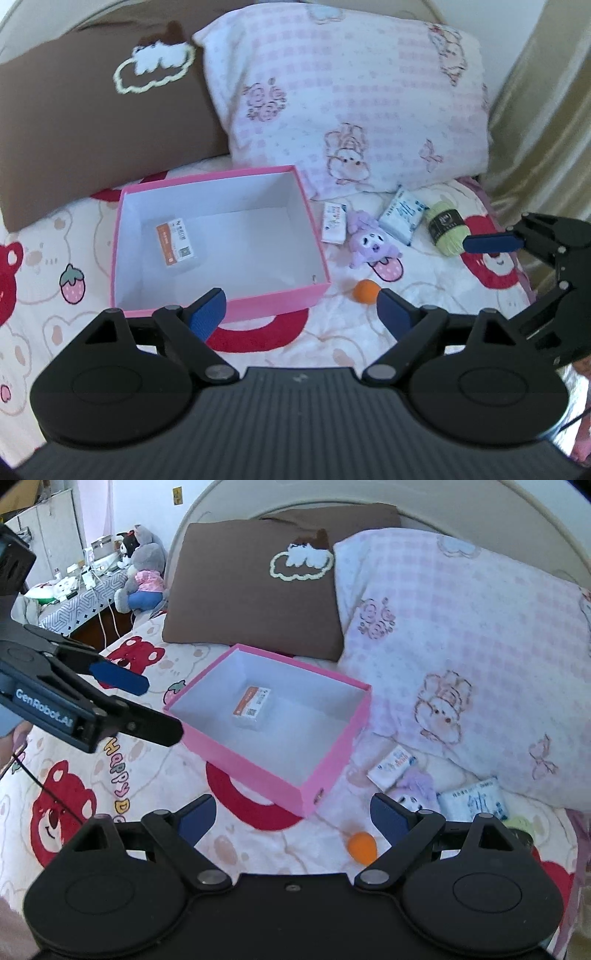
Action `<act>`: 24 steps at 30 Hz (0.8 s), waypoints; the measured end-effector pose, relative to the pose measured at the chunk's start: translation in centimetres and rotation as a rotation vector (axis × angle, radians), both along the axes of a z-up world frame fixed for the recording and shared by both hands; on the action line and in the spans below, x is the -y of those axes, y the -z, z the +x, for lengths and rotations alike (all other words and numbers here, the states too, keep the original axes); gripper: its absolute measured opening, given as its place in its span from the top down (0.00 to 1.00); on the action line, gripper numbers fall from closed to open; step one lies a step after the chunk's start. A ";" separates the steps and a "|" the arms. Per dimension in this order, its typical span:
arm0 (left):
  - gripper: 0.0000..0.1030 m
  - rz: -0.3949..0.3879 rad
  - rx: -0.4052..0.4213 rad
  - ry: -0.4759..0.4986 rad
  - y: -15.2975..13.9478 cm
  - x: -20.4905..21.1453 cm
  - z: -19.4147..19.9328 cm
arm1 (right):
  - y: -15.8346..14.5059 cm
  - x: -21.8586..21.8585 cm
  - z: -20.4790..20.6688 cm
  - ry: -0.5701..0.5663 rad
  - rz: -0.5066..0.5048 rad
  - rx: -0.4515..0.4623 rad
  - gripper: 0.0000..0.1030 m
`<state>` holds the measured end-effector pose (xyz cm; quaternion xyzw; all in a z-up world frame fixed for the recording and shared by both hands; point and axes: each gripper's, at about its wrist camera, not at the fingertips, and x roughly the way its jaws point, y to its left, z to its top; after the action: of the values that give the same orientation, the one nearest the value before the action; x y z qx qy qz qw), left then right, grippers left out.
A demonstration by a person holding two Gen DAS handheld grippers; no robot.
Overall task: Organize objects
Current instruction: 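Withdraw the left gripper and move it toward the orange makeup sponge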
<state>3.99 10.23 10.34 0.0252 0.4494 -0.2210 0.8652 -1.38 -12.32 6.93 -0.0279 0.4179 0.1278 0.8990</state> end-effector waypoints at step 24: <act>0.10 0.006 -0.130 0.129 6.2 8.9 -0.2 | 4.5 7.9 -5.7 0.085 0.083 0.101 0.10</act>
<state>3.84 1.36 4.14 0.0424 0.5029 -0.2761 0.8180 -7.04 -20.19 2.47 0.0206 0.3674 0.1053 0.9239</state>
